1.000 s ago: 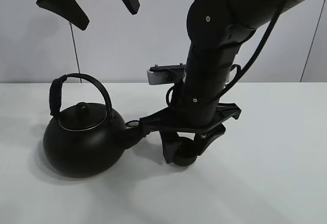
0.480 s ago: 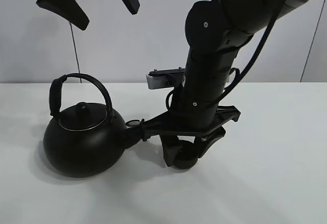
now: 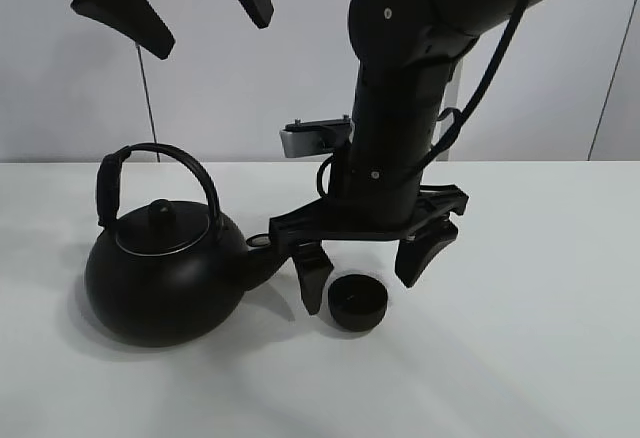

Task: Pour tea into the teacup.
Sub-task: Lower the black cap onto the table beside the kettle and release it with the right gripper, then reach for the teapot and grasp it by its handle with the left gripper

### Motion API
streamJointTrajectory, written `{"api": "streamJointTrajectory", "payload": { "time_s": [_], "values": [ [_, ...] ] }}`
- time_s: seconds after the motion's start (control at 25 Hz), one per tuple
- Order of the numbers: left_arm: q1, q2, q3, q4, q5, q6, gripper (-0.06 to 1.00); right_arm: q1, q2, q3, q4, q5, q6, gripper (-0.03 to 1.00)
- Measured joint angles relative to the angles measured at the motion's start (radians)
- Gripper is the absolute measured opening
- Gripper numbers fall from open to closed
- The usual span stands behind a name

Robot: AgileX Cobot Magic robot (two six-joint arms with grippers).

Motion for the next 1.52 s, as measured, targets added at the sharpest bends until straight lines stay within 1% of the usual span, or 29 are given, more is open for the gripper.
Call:
{"api": "streamJointTrajectory", "payload": {
  "time_s": [0.12, 0.24, 0.4, 0.52, 0.72, 0.84, 1.16, 1.52],
  "values": [
    [0.0, 0.0, 0.0, 0.0, 0.0, 0.006, 0.66, 0.0, -0.021, -0.017, -0.033, 0.045, 0.012, 0.66],
    [0.0, 0.0, 0.0, 0.0, 0.0, 0.006, 0.66, -0.006, -0.055, -0.019, -0.065, 0.087, 0.035, 0.67],
    [0.0, 0.0, 0.0, 0.0, 0.0, 0.0, 0.66, -0.051, -0.128, -0.019, -0.065, 0.11, 0.055, 0.67],
    [0.0, 0.0, 0.0, 0.0, 0.0, 0.0, 0.66, -0.112, -0.199, -0.019, -0.033, 0.122, 0.06, 0.67],
    [0.0, 0.0, 0.0, 0.0, 0.0, 0.0, 0.66, -0.227, -0.3, -0.019, 0.053, 0.124, 0.061, 0.67],
    [0.0, 0.0, 0.0, 0.0, 0.0, 0.0, 0.66, -0.261, -0.321, -0.019, 0.086, 0.124, 0.06, 0.66],
    [0.0, 0.0, 0.0, 0.0, 0.0, 0.0, 0.66, -0.262, -0.321, -0.019, 0.128, 0.122, 0.065, 0.66],
    [0.0, 0.0, 0.0, 0.0, 0.0, 0.006, 0.66, -0.262, -0.321, -0.019, 0.135, 0.092, 0.093, 0.66]
  ]
}}
